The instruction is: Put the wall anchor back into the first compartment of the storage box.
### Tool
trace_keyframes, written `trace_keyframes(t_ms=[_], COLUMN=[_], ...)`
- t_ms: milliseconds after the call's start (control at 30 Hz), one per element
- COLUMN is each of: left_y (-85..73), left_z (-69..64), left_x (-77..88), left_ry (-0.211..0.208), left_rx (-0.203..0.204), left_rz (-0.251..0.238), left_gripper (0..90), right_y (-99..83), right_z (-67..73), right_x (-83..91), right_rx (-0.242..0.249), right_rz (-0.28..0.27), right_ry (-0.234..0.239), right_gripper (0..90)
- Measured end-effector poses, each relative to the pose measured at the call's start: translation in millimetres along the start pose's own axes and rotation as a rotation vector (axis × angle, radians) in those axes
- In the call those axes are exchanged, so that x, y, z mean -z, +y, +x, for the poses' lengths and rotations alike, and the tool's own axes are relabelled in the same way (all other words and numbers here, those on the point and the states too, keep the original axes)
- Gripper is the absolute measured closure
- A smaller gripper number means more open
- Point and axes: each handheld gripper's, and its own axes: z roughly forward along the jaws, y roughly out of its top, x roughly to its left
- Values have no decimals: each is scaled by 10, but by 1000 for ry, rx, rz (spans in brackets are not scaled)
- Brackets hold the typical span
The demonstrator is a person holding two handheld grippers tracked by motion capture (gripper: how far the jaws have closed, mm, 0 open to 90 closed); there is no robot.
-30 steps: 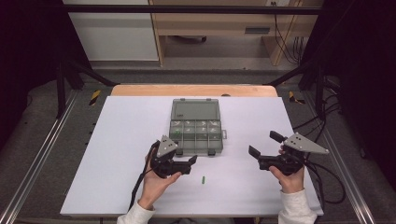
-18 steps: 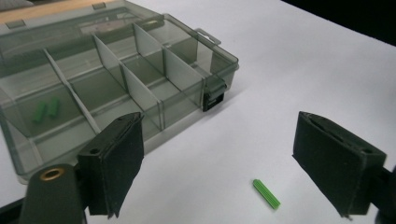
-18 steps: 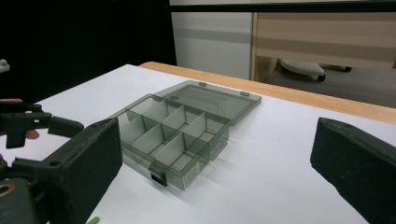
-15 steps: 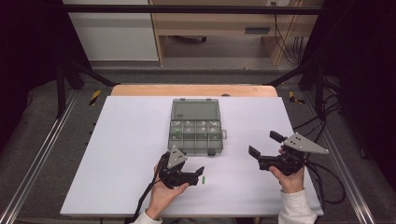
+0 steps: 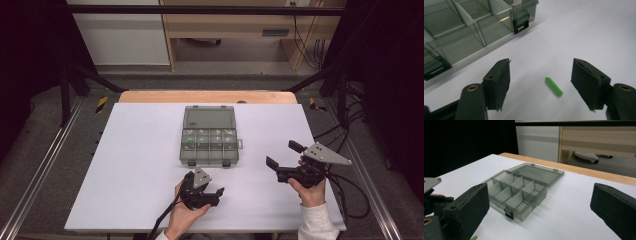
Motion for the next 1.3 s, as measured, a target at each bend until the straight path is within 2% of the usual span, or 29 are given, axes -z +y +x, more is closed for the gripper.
trace_keyframes(t_ms=[133, 267, 333, 467, 600, 900, 1300], left_y=[-30, -55, -61, -60, -62, -39, 0], left_z=[-50, -75, -91, -104, -142, -166, -121], left_x=[-52, -100, -100, -88, -74, -68, -40], left_ry=[20, 19, 39, 44, 56, 49, 2], left_rx=[-13, -9, -14, -9, -21, -13, -1], left_rz=[26, 66, 67, 71, 83, 104, 110], left_gripper=[393, 471, 508, 572, 647, 819, 833], right_y=[0, -2, 0, 2, 0, 1, 1], right_z=[3, 5, 7, 4, 9, 10, 13], right_x=[-4, -8, -7, -2, -9, -10, -11], right_rx=[-2, -1, -3, -3, -1, -1, -2], right_rz=[1, 4, 2, 2, 4, 4, 5], right_ry=[0, 1, -1, -1, 1, 3, 5], right_gripper=[26, 26, 26, 26, 26, 26, 26])
